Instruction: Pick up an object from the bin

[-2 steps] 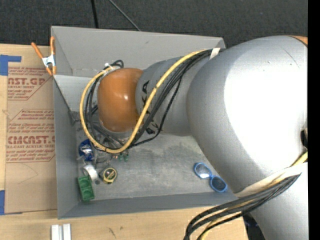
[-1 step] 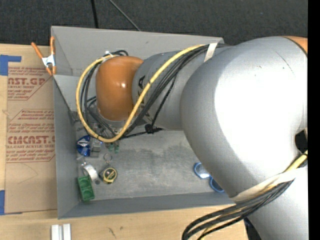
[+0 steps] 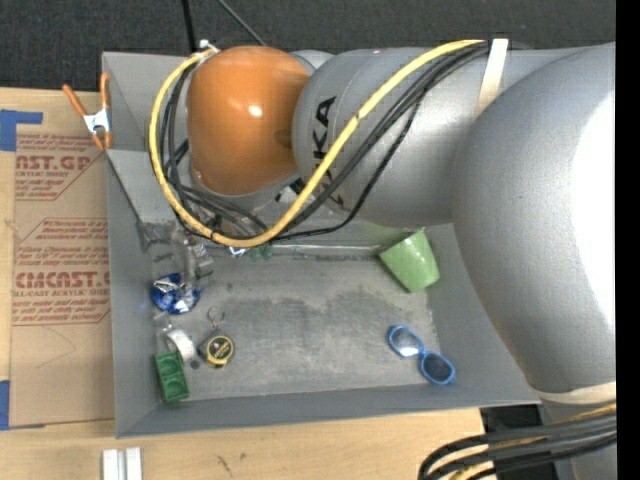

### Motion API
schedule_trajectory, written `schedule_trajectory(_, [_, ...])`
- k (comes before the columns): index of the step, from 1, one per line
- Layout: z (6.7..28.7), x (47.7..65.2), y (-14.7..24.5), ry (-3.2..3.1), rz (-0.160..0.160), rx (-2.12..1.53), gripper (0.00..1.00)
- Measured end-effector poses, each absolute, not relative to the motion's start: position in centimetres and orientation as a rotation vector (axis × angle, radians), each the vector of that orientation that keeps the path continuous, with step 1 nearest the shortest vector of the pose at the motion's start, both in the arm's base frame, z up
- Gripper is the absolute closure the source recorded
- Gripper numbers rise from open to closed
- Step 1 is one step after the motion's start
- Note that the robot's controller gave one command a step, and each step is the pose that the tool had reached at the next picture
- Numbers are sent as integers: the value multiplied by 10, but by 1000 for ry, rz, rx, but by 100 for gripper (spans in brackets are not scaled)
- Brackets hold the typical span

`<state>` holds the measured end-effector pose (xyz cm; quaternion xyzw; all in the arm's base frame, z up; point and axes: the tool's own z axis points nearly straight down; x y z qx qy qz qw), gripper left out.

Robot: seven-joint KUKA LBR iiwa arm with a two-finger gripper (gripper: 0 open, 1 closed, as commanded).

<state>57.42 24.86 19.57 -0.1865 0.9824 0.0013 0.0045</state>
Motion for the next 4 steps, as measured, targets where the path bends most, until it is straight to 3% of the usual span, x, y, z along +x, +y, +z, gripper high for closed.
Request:
schedule_trajectory(1, [193, 573, 248, 3084, 3, -583, 0])
schedule_trajectory(2, [72, 573, 241, 3106, 1, -499, 0])
schedule_trajectory(3, [77, 575, 242, 3099, 4, -499, 100])
schedule_trajectory(4, [250, 540, 244, 3089, 4, -512, 100])
